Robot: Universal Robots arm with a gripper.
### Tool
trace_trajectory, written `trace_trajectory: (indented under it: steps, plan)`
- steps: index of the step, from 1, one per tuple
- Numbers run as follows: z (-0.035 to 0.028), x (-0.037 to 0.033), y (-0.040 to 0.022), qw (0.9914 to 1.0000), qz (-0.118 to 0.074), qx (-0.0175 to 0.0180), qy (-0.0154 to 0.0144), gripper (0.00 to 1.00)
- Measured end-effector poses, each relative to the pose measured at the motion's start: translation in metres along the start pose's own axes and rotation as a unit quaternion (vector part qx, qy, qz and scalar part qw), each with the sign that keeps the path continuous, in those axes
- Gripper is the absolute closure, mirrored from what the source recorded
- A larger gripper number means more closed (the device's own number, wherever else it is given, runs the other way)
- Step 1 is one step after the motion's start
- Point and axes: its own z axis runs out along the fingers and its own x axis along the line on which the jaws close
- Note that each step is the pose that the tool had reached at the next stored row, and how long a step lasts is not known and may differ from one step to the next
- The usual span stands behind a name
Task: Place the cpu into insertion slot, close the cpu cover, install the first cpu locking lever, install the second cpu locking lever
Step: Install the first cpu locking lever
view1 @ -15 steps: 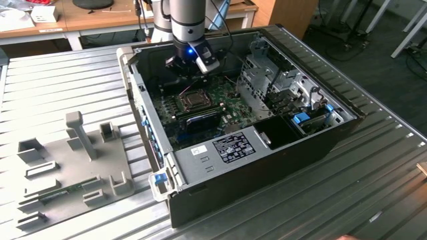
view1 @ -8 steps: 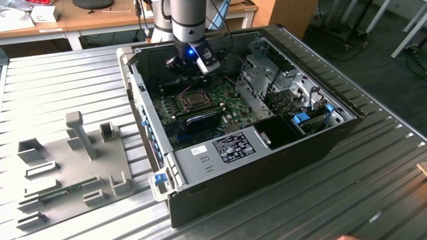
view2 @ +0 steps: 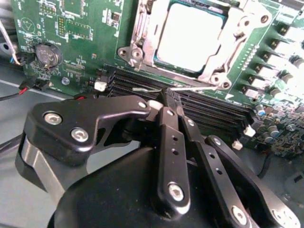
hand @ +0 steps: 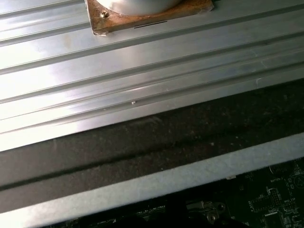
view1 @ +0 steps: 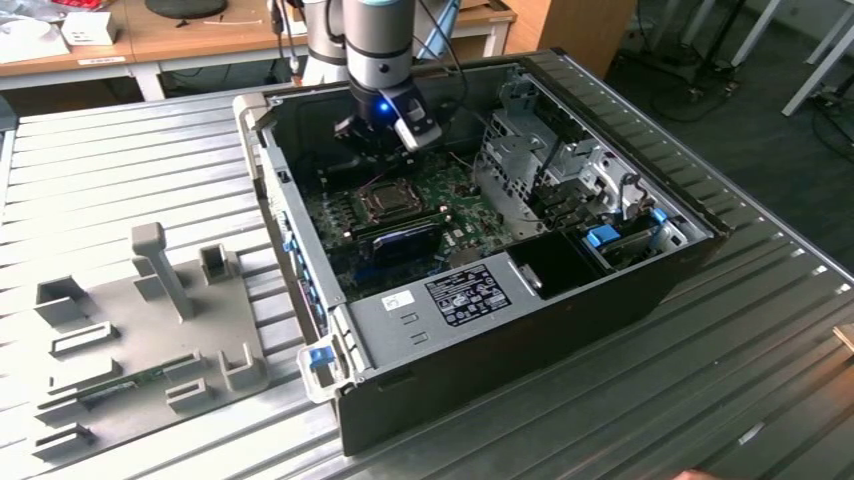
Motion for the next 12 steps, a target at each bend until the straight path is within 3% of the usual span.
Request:
trace_trajectory:
  steps: [12]
  plan:
    - [0.0049, -0.0006, -0.0002, 1.0, 0.0, 0.0, 0.0, 0.89]
